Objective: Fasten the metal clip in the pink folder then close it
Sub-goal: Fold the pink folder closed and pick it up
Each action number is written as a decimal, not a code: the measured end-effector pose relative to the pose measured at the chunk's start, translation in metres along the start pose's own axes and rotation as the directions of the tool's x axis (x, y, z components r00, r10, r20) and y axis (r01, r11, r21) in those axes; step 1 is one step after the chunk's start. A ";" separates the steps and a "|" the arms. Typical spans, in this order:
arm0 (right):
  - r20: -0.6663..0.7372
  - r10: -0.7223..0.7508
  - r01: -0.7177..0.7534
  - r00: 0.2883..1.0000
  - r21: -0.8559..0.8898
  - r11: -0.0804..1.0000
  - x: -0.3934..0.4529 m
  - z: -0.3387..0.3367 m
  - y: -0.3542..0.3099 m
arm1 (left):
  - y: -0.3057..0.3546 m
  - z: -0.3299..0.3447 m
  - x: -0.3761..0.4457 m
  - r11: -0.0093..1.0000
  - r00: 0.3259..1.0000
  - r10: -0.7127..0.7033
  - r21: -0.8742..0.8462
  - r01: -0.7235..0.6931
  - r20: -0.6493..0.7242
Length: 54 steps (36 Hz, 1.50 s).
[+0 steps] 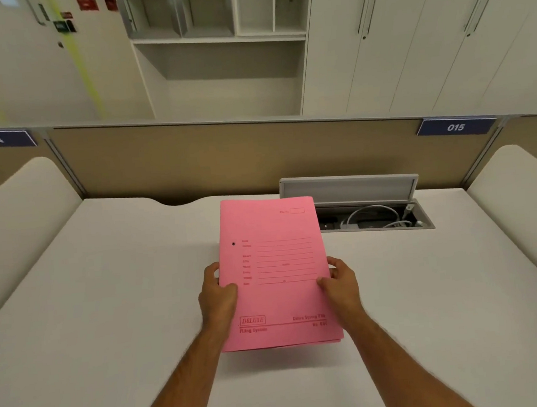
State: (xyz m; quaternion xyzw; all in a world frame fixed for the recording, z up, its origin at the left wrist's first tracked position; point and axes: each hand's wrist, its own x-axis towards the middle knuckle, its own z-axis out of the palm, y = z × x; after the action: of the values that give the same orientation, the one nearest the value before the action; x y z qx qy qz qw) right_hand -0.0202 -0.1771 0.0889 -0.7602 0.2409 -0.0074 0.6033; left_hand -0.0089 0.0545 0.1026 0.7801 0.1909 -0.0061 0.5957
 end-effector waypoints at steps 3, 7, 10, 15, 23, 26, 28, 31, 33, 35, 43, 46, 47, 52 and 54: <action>0.002 -0.012 0.012 1.000 -0.016 1.000 0.006 0.019 -0.006 | -0.004 -0.009 0.014 0.999 0.999 -0.018 0.026 0.020 -0.052; -0.002 -0.022 0.022 1.000 -0.033 0.999 0.015 0.042 -0.016 | -0.007 -0.022 0.036 0.997 0.996 -0.005 0.072 0.012 -0.091; -0.006 -0.038 0.037 0.999 -0.036 0.999 0.021 0.056 -0.023 | -0.007 -0.028 0.049 0.996 0.994 0.015 0.093 -0.006 -0.106; -0.003 -0.057 0.057 0.998 -0.041 0.998 0.036 0.081 -0.032 | -0.010 -0.035 0.077 0.995 0.992 0.005 0.097 0.008 -0.124; -0.010 -0.046 0.045 0.999 -0.073 0.996 0.059 0.112 -0.042 | -0.009 -0.035 0.119 0.981 0.991 0.003 0.194 0.023 -0.134; -0.017 -0.036 0.035 0.999 -0.067 0.997 0.072 0.121 -0.047 | -0.009 -0.032 0.136 0.978 0.991 0.001 0.207 0.027 -0.135; -0.020 -0.035 0.034 0.999 -0.054 0.998 0.081 0.127 -0.049 | -0.009 -0.030 0.147 0.977 0.991 0.000 0.210 0.029 -0.136; -0.009 -0.040 0.040 0.999 -0.044 0.998 0.088 0.132 -0.053 | -0.007 -0.027 0.158 0.976 0.991 0.006 0.216 0.023 -0.131; -0.002 -0.044 0.044 0.999 -0.064 0.997 0.096 0.136 -0.054 | -0.008 -0.024 0.169 0.976 0.992 0.007 0.216 0.020 -0.123; 0.000 -0.036 0.036 0.999 -0.086 0.996 0.104 0.139 -0.053 | -0.009 -0.021 0.178 0.975 0.994 0.010 0.223 0.015 -0.113; 0.003 -0.019 0.019 1.000 -0.137 0.990 0.133 0.151 -0.045 | -0.013 -0.004 0.203 0.964 0.994 0.028 0.267 0.002 -0.106; -0.010 -0.031 0.029 0.999 -0.146 0.989 0.143 0.155 -0.040 | -0.018 0.000 0.210 0.959 0.994 0.020 0.284 0.011 -0.106; -0.014 -0.036 0.033 0.999 -0.152 0.988 0.145 0.157 -0.039 | -0.019 0.000 0.212 0.957 0.994 0.018 0.289 0.014 -0.107; -0.043 -0.042 0.033 0.998 -0.208 0.978 0.158 0.165 -0.032 | -0.026 0.006 0.221 0.949 0.994 0.006 0.315 0.027 -0.105; -0.048 -0.041 0.030 0.998 -0.219 0.975 0.161 0.167 -0.030 | -0.028 0.008 0.223 0.948 0.995 0.015 0.317 0.018 -0.101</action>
State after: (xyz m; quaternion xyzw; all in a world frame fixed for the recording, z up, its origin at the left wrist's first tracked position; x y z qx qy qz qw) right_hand 0.1833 -0.0800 0.0257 -0.8256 0.2421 -0.0115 0.5095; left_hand 0.1910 0.1178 0.0212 0.8649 0.2182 0.0026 0.4520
